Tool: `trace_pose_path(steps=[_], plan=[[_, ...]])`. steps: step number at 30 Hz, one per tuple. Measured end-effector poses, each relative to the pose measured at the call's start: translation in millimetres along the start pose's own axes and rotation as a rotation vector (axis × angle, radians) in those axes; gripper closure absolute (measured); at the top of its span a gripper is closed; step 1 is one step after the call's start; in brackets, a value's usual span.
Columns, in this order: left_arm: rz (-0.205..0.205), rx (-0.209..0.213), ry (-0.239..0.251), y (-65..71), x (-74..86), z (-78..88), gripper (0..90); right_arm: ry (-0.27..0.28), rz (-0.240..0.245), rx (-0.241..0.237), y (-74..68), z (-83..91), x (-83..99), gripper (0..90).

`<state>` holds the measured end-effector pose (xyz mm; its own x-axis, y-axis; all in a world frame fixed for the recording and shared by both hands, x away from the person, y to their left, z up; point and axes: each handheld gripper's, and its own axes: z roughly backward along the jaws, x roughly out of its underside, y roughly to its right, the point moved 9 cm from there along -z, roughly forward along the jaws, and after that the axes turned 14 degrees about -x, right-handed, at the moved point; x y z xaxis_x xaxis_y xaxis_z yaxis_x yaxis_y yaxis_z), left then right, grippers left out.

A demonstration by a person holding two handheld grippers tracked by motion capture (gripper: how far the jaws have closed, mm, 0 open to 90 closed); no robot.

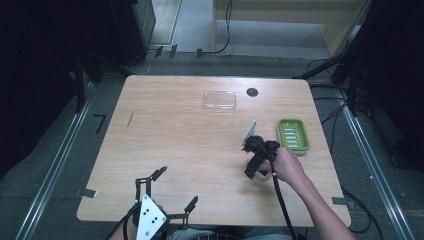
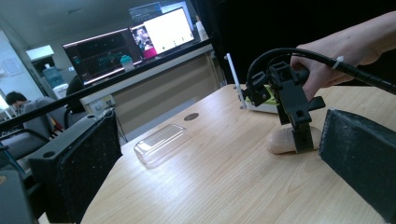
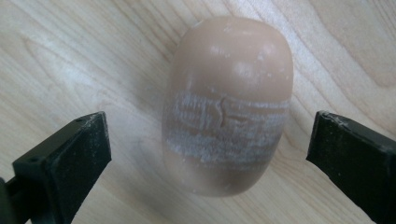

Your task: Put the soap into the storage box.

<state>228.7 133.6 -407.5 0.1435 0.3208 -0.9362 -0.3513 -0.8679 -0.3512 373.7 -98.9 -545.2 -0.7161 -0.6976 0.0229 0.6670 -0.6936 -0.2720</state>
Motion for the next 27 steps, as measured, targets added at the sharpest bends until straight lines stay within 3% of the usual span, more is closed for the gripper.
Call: trace_pose_path(steps=[17,24,27], plan=[[-0.001,0.002,-0.001,0.1,0.1,0.1,0.0,-0.015,-0.021,-0.002,6.7,-10.0,-7.2,0.0],[-0.001,0.001,0.001,0.0,0.0,0.0,0.0,-0.018,-0.025,-0.012,8.0,-10.8,-6.2,14.2],[-0.002,0.001,0.001,0.0,0.0,0.2,0.0,-0.021,-0.023,-0.004,9.0,-10.8,-6.2,15.8]])
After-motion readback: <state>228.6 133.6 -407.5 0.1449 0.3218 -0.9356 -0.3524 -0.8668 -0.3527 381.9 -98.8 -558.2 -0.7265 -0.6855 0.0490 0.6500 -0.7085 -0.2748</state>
